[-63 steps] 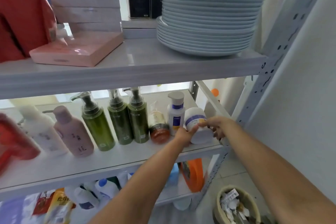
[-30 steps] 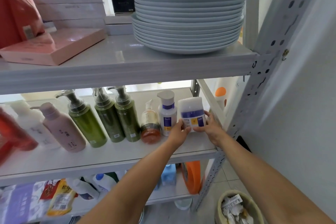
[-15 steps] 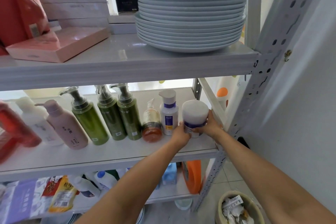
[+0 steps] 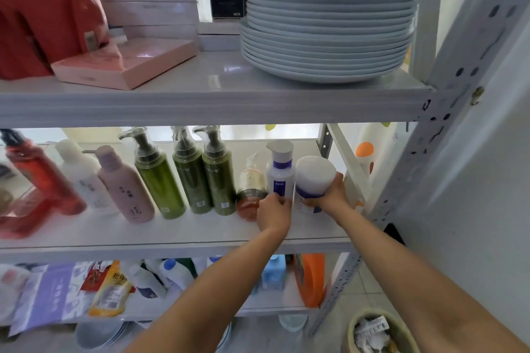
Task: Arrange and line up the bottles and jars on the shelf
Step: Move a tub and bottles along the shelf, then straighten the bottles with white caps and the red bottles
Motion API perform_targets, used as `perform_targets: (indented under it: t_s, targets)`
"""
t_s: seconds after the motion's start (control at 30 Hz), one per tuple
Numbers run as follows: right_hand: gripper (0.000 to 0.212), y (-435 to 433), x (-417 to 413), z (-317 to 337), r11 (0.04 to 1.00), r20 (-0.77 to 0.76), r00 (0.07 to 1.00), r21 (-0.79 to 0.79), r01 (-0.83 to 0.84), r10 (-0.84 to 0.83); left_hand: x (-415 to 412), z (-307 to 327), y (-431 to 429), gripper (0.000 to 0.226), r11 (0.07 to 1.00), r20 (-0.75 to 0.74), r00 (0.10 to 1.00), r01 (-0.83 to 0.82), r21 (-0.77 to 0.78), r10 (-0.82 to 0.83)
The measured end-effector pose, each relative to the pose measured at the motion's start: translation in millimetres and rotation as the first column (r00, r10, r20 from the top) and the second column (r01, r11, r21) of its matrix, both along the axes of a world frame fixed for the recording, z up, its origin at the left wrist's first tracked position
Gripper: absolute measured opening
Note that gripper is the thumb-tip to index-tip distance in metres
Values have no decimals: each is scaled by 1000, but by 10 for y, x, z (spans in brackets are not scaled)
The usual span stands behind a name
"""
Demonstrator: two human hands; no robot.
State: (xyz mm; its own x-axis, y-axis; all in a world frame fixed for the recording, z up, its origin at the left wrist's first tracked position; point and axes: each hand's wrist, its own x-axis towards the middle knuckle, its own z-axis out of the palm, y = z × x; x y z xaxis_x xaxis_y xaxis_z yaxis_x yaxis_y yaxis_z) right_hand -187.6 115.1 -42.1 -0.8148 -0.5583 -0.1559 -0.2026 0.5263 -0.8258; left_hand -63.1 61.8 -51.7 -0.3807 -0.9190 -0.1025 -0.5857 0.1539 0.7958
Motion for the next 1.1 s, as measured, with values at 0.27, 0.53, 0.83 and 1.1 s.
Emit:
perform_targets:
  t_s: [0.27,0.53,0.83,1.1]
  targets:
    - [92,71,38,15,999,-46,999,38,-28,30,40,190,32,60,993,31,997,-71,-99,74]
    - [69,-33,545,-117,901,47,901,-19,433,-431,179,194,-40,45,951,100,994,-7,-308,40]
    - [42,-478,1142,-85,978,482,860,-28,204,-166,492,43,-217,51,940,47,941,-337,51,335]
    - [52,-608,1093,14,953,750,662,-197,230,-5,510,-23,-367,65,852,-139,910,-300,429,390]
